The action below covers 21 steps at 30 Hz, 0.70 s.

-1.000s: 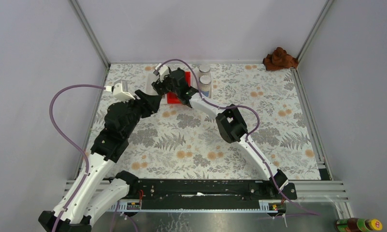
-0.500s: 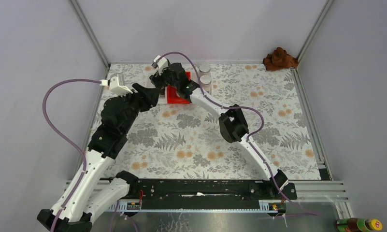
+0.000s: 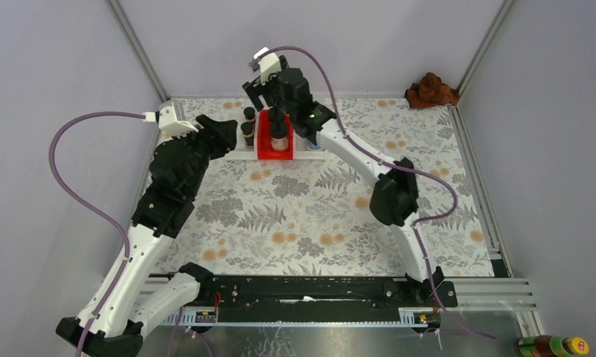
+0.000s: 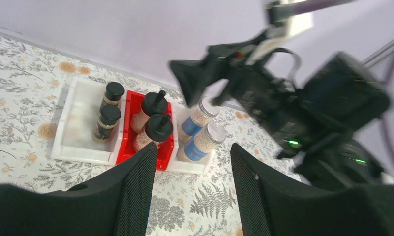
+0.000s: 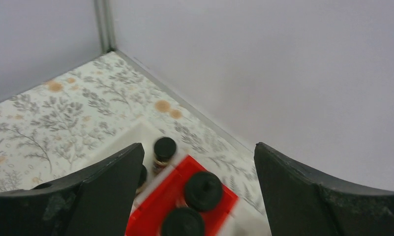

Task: Organize the condiment bottles
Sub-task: Reset both arms

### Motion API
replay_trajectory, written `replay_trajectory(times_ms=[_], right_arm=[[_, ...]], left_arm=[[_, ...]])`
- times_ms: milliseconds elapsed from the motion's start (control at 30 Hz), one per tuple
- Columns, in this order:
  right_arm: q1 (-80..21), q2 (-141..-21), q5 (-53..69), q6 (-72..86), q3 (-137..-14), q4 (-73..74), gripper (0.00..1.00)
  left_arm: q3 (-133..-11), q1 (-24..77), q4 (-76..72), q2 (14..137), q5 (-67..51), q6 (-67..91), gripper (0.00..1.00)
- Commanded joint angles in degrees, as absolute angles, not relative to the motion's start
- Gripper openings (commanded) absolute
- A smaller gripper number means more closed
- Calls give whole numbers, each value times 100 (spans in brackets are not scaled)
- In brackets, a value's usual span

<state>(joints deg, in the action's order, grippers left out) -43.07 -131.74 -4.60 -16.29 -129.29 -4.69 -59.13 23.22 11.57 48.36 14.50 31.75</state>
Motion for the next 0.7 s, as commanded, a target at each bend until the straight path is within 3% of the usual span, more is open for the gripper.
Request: replay_trajectory(times_ms=[0, 400, 667], right_arm=[[-4141, -11657, -1731, -1715, -11940, -84, 91], [-3731, -8467, -3214, -306, -8528, 1764, 100], [-3695, -7402, -3861, 191, -7241, 2014, 100]], left_arm=[[-6065, 2354, 1055, 5025, 1724, 2738, 61], [-5751, 2347, 1366, 5229, 1943, 2507, 61], [-5337, 2347, 1470, 5122, 2089, 2503, 61]])
